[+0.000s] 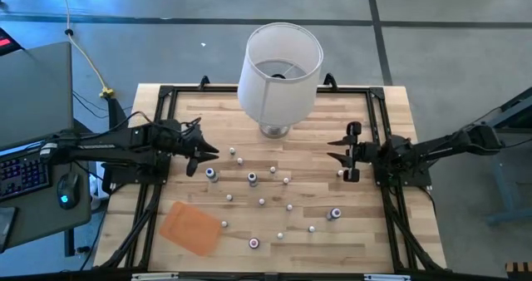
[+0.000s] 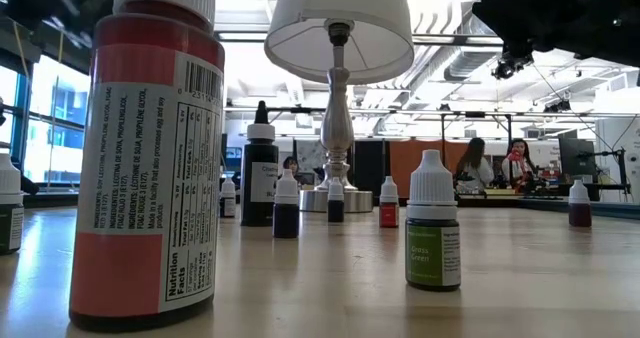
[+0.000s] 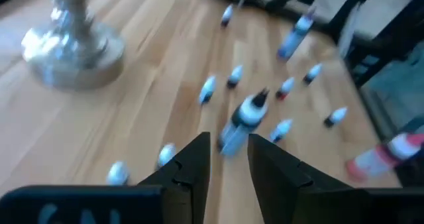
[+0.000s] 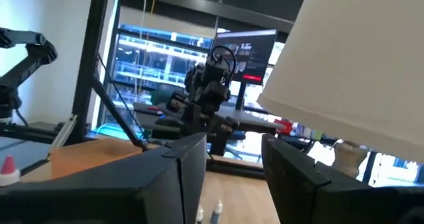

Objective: Pick & Place food coloring
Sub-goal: Put the big blue food coloring bottle into the orange bin

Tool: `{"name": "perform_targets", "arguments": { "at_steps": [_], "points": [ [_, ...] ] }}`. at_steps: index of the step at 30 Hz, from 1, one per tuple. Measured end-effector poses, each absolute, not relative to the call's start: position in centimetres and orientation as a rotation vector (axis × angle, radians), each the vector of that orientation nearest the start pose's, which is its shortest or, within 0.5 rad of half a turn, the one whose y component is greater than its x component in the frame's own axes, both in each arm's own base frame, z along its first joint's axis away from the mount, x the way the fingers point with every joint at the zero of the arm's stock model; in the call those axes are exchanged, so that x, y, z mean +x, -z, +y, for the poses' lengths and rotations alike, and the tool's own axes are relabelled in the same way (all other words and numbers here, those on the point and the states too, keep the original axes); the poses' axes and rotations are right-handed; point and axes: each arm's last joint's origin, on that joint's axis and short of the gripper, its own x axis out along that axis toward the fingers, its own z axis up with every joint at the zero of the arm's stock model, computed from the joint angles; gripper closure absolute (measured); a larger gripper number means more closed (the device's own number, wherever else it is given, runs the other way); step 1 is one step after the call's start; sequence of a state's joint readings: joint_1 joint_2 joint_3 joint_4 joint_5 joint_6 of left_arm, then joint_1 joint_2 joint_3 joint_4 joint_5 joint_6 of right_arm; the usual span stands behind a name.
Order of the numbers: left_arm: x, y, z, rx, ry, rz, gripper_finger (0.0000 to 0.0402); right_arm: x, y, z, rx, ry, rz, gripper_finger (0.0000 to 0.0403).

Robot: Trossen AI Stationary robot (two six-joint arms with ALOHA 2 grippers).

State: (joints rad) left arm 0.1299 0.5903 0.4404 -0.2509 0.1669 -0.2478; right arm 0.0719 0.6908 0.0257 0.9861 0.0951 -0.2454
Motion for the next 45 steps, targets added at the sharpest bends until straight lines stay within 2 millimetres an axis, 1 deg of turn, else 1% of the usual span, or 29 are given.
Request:
{"name": "perform_targets", "arguments": {
  "at_steps": [3,6,8,11,14,18,21,23,25,27,30,32,34,37,38,45],
  "points": [
    [14.4,-25.0,1.1,-0.305,0.096,0.253,0.0311,13.9,-19.8,0.7,-0.217,0.062,-0.319,0.0265],
    [14.1,-26.5,0.4,-0.304,0.252,0.133,0.0316,14.0,-19.8,0.7,-0.204,0.061,-0.324,0.0265],
    [13.5,-26.9,-0.3,-0.272,0.336,0.108,0.0318,14.0,-19.9,0.7,-0.186,0.06,-0.339,0.0265],
    [12.6,-26.8,-1.5,-0.226,0.389,0.128,0.0319,13.9,-20.2,0.7,-0.154,0.057,-0.366,0.0265],
    [12.1,-25.9,-2.8,-0.21,0.346,0.156,0.0319,13.9,-20.2,0.7,-0.15,0.057,-0.369,0.0265],
    [11.8,-23.6,-4.2,-0.199,0.25,0.182,0.0319,13.9,-20.2,0.7,-0.149,0.057,-0.371,0.0265],
    [11.6,-21.7,-4.9,-0.19,0.156,0.224,0.0319,13.9,-20.2,0.7,-0.148,0.057,-0.371,0.0265],
    [11.5,-21.1,-5.0,-0.167,0.072,0.22,0.0319,13.9,-20.2,0.7,-0.149,0.057,-0.371,0.0265],
    [11.4,-20.8,-5.0,-0.143,-0.009,0.213,0.0319,13.9,-20.2,0.7,-0.148,0.062,-0.37,0.0265],
    [11.4,-20.8,-4.9,-0.136,-0.047,0.2,0.0319,13.9,-20.2,0.7,-0.147,0.067,-0.37,0.0265],
    [11.3,-20.7,-4.9,-0.129,-0.052,0.208,0.0319,13.9,-20.2,0.7,-0.147,0.067,-0.369,0.0265],
    [11.3,-20.4,-4.9,-0.158,-0.051,0.239,0.0319,13.9,-20.2,0.7,-0.147,0.067,-0.37,0.0265],
    [11.3,-19.8,-4.9,-0.213,-0.057,0.284,0.0319,13.9,-20.2,0.7,-0.148,0.067,-0.369,0.0265],
    [11.2,-18.4,-4.9,-0.251,-0.091,0.372,0.0319,13.9,-20.2,0.7,-0.148,0.067,-0.369,0.0265],
    [11.3,-18.3,-4.9,-0.261,-0.101,0.381,0.0319,13.9,-20.2,0.7,-0.148,0.067,-0.369,0.0265],
    [11.3,-18.1,-4.9,-0.237,-0.109,0.397,0.0319,13.9,-20.2,0.7,-0.156,0.069,-0.369,0.0265]
  ]
}}
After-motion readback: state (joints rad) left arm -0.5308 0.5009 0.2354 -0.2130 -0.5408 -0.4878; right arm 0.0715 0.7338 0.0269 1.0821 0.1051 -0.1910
